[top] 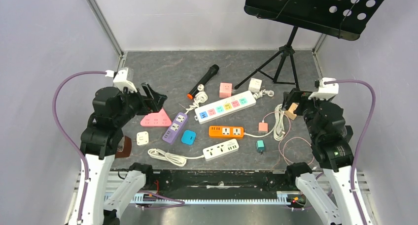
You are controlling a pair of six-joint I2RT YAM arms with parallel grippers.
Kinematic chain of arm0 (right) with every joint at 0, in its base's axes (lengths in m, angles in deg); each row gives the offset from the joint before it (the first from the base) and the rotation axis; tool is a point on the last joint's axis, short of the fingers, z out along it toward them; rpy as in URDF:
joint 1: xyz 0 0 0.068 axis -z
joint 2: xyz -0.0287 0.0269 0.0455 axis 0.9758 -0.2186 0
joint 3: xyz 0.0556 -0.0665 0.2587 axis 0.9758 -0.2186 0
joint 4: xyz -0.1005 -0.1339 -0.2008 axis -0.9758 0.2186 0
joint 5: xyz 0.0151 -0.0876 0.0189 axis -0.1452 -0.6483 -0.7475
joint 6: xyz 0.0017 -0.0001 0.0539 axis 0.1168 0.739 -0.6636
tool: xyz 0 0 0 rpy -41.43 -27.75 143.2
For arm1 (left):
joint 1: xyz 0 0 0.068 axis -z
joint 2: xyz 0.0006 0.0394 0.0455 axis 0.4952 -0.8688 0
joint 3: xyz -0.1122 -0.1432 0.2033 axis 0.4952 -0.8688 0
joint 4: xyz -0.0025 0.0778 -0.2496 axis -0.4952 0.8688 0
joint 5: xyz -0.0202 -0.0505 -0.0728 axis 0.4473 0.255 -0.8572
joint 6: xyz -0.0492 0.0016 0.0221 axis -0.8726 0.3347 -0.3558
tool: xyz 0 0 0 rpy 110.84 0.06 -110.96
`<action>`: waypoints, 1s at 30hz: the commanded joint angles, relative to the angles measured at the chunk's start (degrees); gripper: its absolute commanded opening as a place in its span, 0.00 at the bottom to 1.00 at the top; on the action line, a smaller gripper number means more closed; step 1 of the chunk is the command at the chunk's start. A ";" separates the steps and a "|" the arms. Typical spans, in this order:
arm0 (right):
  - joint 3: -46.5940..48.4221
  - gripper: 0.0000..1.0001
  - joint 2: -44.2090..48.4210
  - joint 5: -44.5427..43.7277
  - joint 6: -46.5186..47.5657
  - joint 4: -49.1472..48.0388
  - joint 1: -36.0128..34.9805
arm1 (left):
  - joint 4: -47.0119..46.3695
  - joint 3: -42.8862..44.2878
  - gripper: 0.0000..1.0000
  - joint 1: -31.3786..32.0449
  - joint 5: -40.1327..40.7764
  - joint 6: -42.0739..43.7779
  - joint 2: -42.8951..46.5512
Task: Insert the plug
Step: Pick up the plug from the center of the board.
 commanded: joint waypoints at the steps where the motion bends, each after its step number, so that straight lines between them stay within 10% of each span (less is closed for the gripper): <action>1: -0.95 0.98 -0.22 19.71 6.81 -5.07 0.29 | -3.56 -3.63 0.86 -0.29 -4.20 0.54 0.82; 15: -11.82 0.91 -6.42 27.23 -0.48 -6.84 -0.31 | -14.80 -21.62 0.86 -0.29 -6.81 -3.59 5.79; 30: -18.86 0.81 -15.07 6.05 -7.59 -7.50 -22.68 | -30.33 -28.84 0.84 -0.20 -8.31 -8.74 9.42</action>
